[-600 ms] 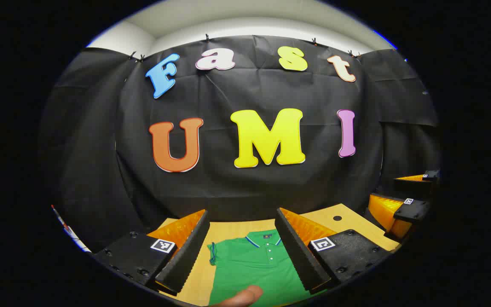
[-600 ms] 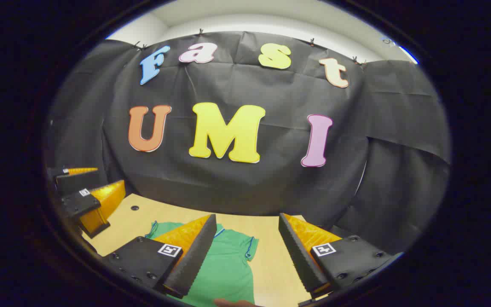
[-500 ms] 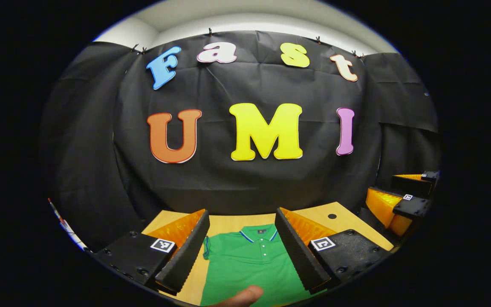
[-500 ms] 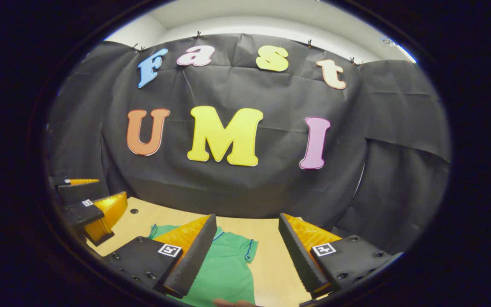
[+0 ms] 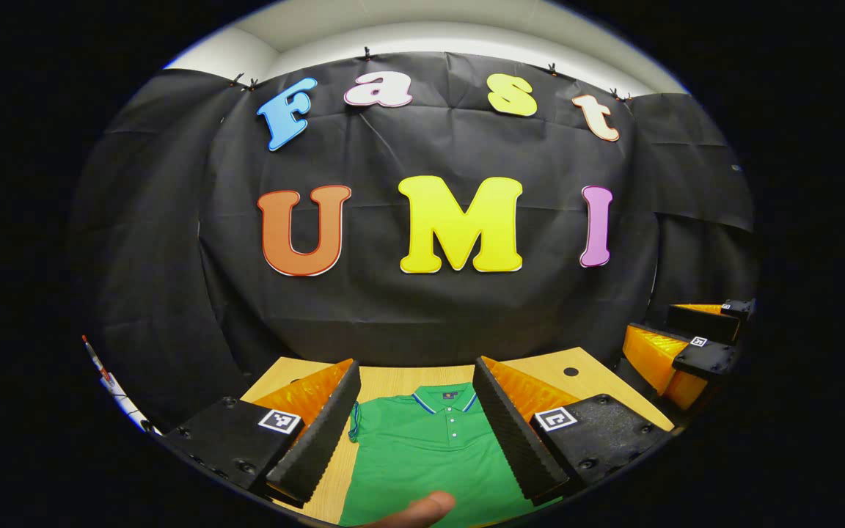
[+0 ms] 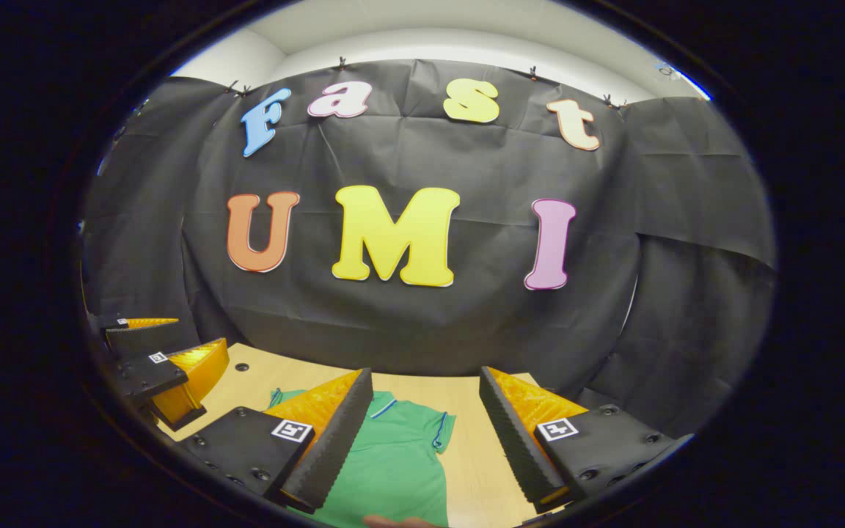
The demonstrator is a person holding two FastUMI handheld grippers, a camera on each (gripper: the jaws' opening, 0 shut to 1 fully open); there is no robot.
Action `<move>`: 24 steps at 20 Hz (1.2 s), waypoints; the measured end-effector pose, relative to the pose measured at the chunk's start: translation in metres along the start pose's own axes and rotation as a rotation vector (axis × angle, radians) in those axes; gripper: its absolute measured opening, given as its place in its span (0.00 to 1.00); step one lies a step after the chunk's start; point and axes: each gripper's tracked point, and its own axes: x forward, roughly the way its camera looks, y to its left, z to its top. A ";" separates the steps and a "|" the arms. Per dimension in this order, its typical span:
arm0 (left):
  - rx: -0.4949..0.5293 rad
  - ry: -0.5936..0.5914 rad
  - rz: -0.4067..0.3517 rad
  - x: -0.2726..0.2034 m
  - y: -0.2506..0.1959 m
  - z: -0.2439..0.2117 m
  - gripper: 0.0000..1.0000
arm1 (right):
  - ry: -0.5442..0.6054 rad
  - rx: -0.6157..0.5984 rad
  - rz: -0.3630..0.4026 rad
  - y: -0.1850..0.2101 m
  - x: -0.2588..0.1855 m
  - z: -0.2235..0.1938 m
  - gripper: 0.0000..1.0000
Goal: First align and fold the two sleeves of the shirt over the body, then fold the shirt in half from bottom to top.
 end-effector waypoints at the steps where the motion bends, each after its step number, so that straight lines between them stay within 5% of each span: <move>1: -0.003 0.000 0.002 -0.001 0.000 0.000 1.00 | 0.000 -0.001 0.003 0.001 0.000 -0.001 0.93; 16: -0.024 0.006 0.030 0.001 0.008 -0.007 1.00 | 0.054 0.005 0.042 0.010 0.017 -0.017 0.95; 24: -0.003 -0.029 0.070 0.007 0.020 -0.002 1.00 | 0.191 0.045 0.028 -0.010 0.082 -0.077 0.95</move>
